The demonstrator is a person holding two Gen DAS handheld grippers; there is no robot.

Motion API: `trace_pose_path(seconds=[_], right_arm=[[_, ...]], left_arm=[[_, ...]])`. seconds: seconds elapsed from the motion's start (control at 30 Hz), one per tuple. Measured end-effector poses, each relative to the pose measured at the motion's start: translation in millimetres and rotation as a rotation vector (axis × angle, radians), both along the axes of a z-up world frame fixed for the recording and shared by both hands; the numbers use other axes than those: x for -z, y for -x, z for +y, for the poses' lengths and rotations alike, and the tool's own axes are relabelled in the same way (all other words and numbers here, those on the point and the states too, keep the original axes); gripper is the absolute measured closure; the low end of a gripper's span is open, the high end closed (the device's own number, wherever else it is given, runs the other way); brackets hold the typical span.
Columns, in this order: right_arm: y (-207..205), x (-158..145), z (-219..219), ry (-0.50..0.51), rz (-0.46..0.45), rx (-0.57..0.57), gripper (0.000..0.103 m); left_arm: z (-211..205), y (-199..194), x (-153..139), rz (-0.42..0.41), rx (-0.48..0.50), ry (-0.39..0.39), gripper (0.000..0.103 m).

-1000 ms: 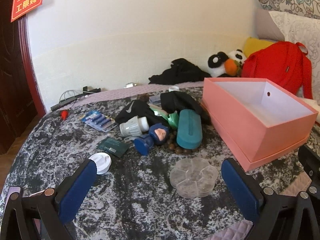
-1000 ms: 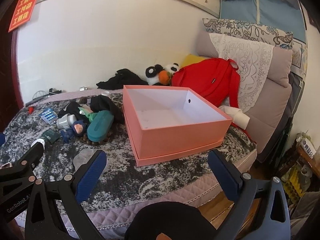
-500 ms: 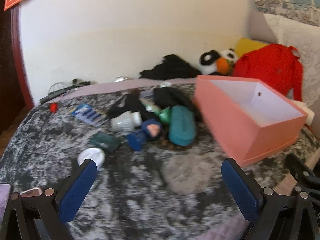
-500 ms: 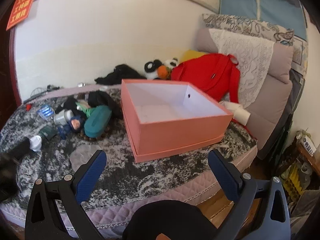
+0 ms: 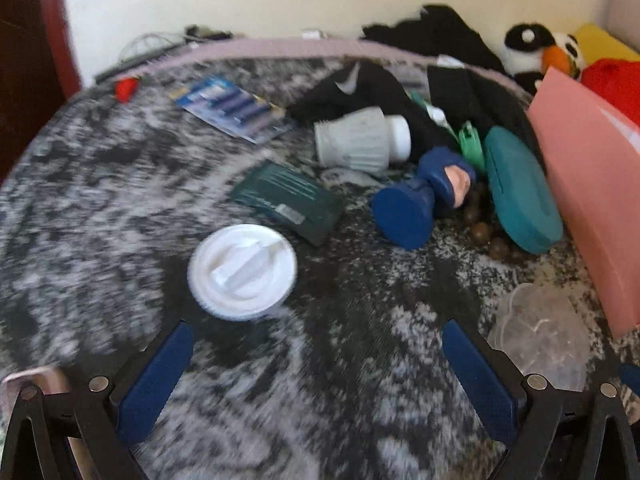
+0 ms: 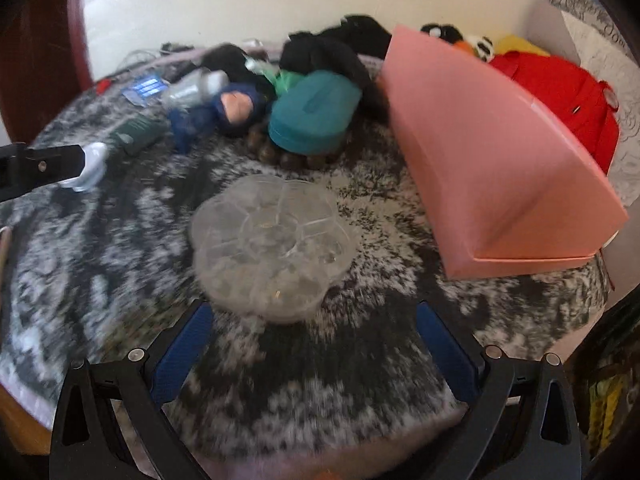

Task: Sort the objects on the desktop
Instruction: 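Grasp the clear flower-shaped container with the right tool while the left tool grasps the white lid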

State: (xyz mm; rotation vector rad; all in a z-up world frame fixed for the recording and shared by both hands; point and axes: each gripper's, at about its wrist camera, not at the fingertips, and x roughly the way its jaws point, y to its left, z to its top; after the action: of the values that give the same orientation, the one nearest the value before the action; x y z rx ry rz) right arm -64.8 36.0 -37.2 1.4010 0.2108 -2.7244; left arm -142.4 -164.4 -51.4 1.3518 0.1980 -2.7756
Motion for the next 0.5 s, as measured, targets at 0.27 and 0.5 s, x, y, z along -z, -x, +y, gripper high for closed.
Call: trace_pose_path(seconds=[0.27, 0.5], right_arm=[[45, 24, -6, 0.067, -0.055, 0.004, 0.0], [44, 16, 4, 0.133, -0.069, -0.024, 0.006]], left_arm=[[-35, 58, 48, -0.077, -0.104, -0.02, 0.0], [-49, 61, 44, -0.052, -0.15, -0.023, 0.038]])
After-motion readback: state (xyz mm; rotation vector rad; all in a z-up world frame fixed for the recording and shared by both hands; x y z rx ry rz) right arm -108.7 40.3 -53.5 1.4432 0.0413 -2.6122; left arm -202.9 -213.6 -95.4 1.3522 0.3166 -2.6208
